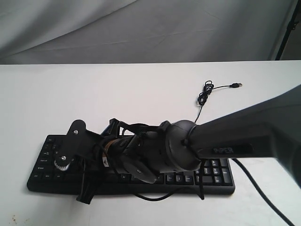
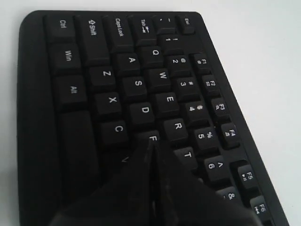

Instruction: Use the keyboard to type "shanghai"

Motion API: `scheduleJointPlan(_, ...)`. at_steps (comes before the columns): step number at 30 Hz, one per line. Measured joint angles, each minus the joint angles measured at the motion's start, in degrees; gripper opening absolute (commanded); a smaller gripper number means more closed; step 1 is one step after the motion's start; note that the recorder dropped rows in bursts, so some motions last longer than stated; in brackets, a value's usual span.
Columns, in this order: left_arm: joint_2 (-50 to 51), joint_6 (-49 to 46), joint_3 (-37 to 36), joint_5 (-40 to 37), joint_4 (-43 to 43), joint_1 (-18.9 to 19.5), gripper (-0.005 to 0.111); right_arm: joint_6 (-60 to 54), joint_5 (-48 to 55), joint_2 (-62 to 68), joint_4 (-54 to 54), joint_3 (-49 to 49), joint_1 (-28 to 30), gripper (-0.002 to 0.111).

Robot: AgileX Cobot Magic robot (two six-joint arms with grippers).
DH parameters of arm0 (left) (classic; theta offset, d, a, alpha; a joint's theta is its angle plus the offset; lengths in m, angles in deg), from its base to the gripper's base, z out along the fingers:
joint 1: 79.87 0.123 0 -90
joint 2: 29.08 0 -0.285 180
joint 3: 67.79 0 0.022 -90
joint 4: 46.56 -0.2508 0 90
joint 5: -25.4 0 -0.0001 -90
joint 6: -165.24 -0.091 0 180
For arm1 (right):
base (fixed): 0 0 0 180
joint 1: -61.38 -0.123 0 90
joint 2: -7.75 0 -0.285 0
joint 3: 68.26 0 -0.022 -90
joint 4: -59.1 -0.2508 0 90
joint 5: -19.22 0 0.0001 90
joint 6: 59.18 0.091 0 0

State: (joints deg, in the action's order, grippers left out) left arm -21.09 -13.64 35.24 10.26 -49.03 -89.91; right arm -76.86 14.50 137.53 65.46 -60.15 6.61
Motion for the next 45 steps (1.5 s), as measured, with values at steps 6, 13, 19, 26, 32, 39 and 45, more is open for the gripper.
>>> scheduleJointPlan(6, 0.0, 0.0, 0.0, 0.0, 0.0, 0.0, 0.0, 0.0, -0.6, 0.4, 0.0, 0.0, 0.0, 0.0)
scheduleJointPlan(13, 0.0, 0.0, 0.0, 0.0, 0.0, 0.0, 0.0, 0.0, -1.4, 0.4, 0.0, 0.0, 0.1, 0.0)
scheduleJointPlan(19, 0.0, 0.0, 0.0, 0.0, 0.0, 0.0, 0.0, 0.0, -1.4, 0.4, 0.0, 0.0, 0.4, 0.0)
scheduleJointPlan(26, 0.0, 0.0, 0.0, 0.0, 0.0, 0.0, 0.0, -0.1, -1.4, 0.4, 0.0, 0.0, 0.4, 0.0)
scheduleJointPlan(32, 0.0, 0.0, 0.0, 0.0, 0.0, 0.0, 0.0, -0.1, -1.2, 0.7, 0.0, 0.0, 0.5, 0.0)
scheduleJointPlan(39, 0.0, 0.0, 0.0, 0.0, 0.0, 0.0, 0.0, -0.1, -1.4, 1.4, 0.0, -0.1, 0.6, 0.0)
scheduleJointPlan(45, 0.0, 0.0, 0.0, 0.0, 0.0, 0.0, 0.0, -0.1, -1.5, 1.4, 0.0, -0.1, 0.6, 0.0)
